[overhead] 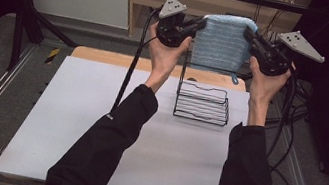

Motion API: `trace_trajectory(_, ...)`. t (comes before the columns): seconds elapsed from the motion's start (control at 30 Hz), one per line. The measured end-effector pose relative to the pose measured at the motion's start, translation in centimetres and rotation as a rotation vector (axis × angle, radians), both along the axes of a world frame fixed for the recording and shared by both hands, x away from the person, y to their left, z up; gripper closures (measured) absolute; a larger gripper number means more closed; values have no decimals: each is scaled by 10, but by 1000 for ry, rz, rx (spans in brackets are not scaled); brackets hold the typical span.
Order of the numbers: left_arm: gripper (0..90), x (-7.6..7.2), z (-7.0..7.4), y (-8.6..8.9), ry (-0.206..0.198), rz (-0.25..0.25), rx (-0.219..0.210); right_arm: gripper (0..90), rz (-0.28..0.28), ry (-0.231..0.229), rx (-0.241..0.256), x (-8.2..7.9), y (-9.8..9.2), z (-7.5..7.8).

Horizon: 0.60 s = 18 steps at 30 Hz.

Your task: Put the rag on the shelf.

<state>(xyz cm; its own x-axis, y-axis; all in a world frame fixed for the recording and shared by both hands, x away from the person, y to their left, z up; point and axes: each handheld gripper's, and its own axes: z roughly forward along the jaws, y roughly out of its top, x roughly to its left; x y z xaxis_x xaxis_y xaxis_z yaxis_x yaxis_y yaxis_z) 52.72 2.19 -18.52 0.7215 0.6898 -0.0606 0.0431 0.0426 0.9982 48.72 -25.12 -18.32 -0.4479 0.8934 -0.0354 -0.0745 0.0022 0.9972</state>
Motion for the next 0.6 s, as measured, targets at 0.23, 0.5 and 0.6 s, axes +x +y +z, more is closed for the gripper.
trace_trajectory(0.23,838,-4,-17,2,3,-26,32,812,11,25,-5,-4,-3,-17)
trace_trajectory(0.5,838,-10,-32,4,14,-57,60,811,13,60,-3,-12,-4,-30)
trace_trajectory(0.6,838,-12,-37,4,18,-69,68,810,13,71,-9,-15,-5,-34)
